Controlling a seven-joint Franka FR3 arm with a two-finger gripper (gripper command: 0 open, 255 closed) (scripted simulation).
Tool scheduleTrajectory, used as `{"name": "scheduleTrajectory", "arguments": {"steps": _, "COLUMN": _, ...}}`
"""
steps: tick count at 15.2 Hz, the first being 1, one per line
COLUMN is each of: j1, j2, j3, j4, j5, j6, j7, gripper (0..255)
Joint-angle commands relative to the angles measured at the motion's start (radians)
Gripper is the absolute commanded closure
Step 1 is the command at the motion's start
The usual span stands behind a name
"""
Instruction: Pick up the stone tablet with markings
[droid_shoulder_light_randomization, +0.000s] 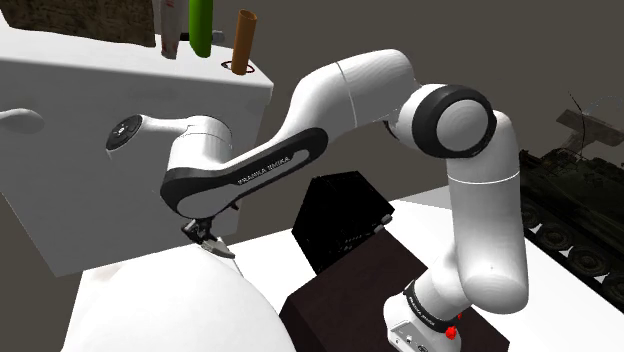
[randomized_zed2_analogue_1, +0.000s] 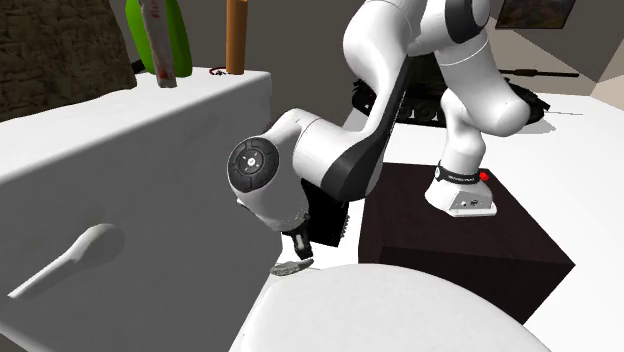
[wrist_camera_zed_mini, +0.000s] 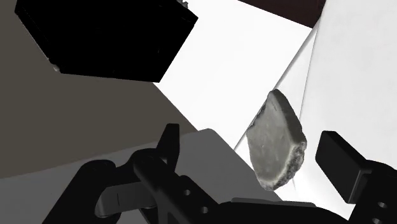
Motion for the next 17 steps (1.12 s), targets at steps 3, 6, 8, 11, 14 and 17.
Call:
{"name": "scheduleTrajectory", "arguments": {"steps": 3, "j1": 0.099, "j2": 0.19, "j3": -0.044, "j4": 0.188, "j5": -0.053, "j6": -0.073, "j7": 0.001, "gripper": 0}}
{"name": "scheduleTrajectory", "arguments": {"steps": 6, "j1": 0.134, "j2": 0.266, "j3": -0.062, "j4": 0.261, "j5": -0.071, "j6": -0.092, "j7": -0.002, "gripper": 0}}
{"name": "scheduleTrajectory", "arguments": {"steps": 8, "j1": 0.136, "j2": 0.285, "j3": -0.066, "j4": 0.266, "j5": -0.076, "j6": -0.08, "j7": 0.003, "gripper": 0}}
{"name": "scheduleTrajectory", "arguments": {"steps": 11, "j1": 0.141, "j2": 0.313, "j3": -0.072, "j4": 0.275, "j5": -0.084, "j6": -0.062, "j7": 0.01, "gripper": 0}}
{"name": "scheduleTrajectory", "arguments": {"steps": 14, "j1": 0.143, "j2": 0.329, "j3": -0.075, "j4": 0.281, "j5": -0.089, "j6": -0.053, "j7": 0.014, "gripper": 0}}
{"name": "scheduleTrajectory", "arguments": {"steps": 17, "j1": 0.144, "j2": 0.332, "j3": -0.076, "j4": 0.287, "j5": -0.089, "j6": -0.055, "j7": 0.013, "gripper": 255}}
